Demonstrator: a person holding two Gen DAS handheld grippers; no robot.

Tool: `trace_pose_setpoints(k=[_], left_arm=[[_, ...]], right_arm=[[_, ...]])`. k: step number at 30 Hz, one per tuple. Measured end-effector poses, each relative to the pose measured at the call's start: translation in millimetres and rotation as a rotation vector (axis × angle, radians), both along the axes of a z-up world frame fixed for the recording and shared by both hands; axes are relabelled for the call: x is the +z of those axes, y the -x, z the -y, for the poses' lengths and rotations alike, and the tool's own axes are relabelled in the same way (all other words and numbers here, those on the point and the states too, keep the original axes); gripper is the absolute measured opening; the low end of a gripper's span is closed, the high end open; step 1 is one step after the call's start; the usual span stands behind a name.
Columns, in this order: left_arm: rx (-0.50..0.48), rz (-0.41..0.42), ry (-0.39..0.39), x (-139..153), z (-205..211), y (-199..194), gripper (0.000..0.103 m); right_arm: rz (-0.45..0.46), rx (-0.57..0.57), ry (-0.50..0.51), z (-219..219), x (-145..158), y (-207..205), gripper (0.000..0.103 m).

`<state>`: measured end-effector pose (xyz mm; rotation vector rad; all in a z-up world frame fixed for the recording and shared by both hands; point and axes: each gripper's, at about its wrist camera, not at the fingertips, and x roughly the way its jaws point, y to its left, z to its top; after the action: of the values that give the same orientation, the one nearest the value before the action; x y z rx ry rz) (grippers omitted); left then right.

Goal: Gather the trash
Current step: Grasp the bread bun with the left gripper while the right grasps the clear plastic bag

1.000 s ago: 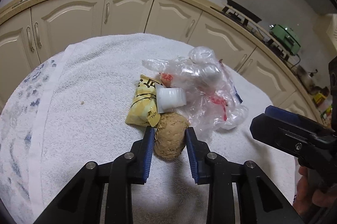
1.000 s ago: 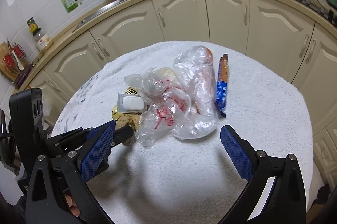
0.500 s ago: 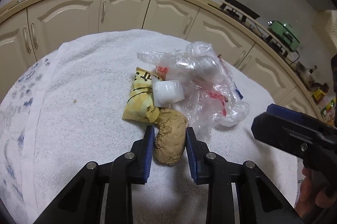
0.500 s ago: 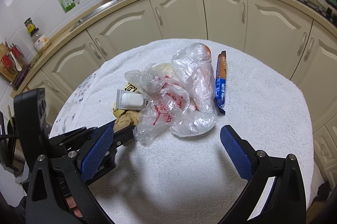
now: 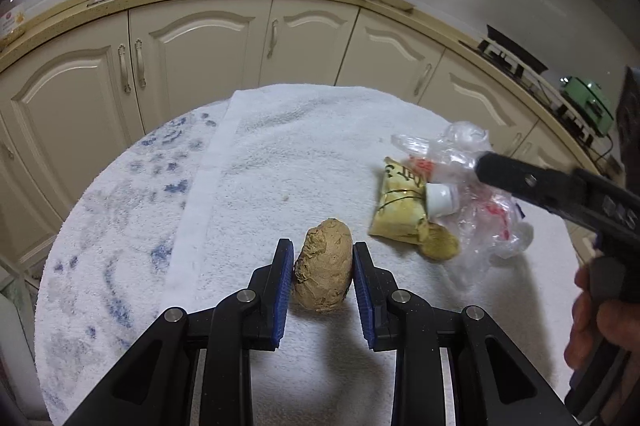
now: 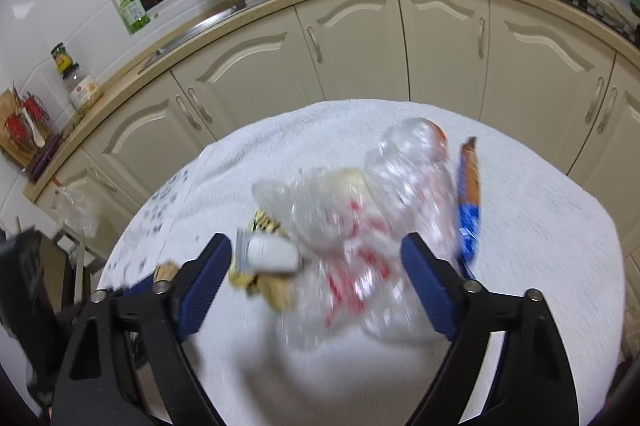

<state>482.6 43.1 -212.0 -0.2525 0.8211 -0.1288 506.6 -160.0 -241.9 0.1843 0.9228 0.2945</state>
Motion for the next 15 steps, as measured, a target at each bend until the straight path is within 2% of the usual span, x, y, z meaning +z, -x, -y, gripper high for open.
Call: trace_pose_setpoints(k=[3,5,8,15], left_arm=[[0.006,-0.001,-0.004,-7,7,3,0.026],[0.008,0.004,-0.003,-3,9,9,0.026],[0.008,0.003,0.016,-4,5,11,0.026],[0.002,0.007,0.012,-3,2,16,0.026]], right_arm=[[-0.029,-0.001,0.012,-5,-15,-19,0.076],[-0.07,0.0,0.034,-7,-34,-30,0.065],[-0.053,-0.014,0.049,-5,-40,-31,0.056],[-0.031,-0.022,-0.094,16,-25,-3,0.053]])
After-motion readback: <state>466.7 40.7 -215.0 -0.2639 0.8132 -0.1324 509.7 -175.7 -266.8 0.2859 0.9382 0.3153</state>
